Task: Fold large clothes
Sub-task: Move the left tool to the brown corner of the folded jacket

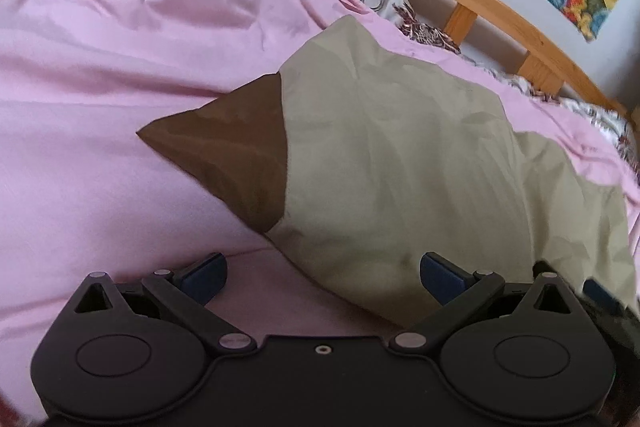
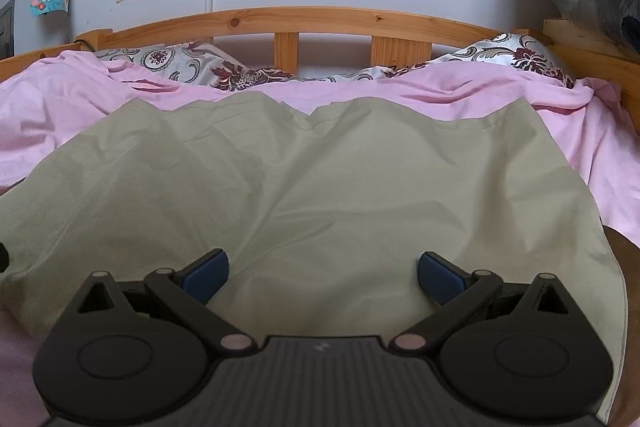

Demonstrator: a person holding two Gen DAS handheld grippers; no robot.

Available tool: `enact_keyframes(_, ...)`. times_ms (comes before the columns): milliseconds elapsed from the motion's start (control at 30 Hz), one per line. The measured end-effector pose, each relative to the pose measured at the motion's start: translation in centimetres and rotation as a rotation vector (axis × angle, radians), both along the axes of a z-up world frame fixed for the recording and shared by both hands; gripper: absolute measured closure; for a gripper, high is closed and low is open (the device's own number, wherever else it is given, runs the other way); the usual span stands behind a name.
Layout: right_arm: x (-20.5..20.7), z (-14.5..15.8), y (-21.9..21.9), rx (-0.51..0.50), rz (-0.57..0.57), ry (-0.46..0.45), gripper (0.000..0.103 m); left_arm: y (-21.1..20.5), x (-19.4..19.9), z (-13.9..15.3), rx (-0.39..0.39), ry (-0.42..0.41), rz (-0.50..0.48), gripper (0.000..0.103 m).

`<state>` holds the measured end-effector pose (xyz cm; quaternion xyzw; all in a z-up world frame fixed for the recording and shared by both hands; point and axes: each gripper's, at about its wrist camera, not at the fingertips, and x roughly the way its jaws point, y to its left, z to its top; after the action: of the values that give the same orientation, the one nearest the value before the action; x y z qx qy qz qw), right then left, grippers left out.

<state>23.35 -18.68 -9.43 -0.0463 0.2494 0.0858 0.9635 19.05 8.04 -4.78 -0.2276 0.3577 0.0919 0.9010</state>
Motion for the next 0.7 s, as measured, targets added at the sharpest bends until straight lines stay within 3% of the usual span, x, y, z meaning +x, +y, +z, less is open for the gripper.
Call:
enact_keyframes(300, -0.1, 0.0, 0.3, -0.012, -0.004, -0.008, 0.0, 2.7, 3.5, -1.2, -0.114, -0.07, 0.006, 0.001)
enact_keyframes(433, -0.2, 0.0, 0.3, -0.01, -0.004, -0.008, 0.0, 2.9, 4.2, -1.3, -0.12, -0.076, 0.036, 0.001)
enact_keyframes(600, -0.2, 0.0, 0.3, -0.011, -0.005, -0.01, 0.0, 2.4, 4.4, -1.3, -0.074, -0.066, 0.027, 0.001)
enact_keyframes(700, -0.2, 0.0, 0.3, -0.013, -0.005, -0.013, 0.0, 2.7, 4.3, -1.4, -0.1, -0.078, 0.048, 0.002)
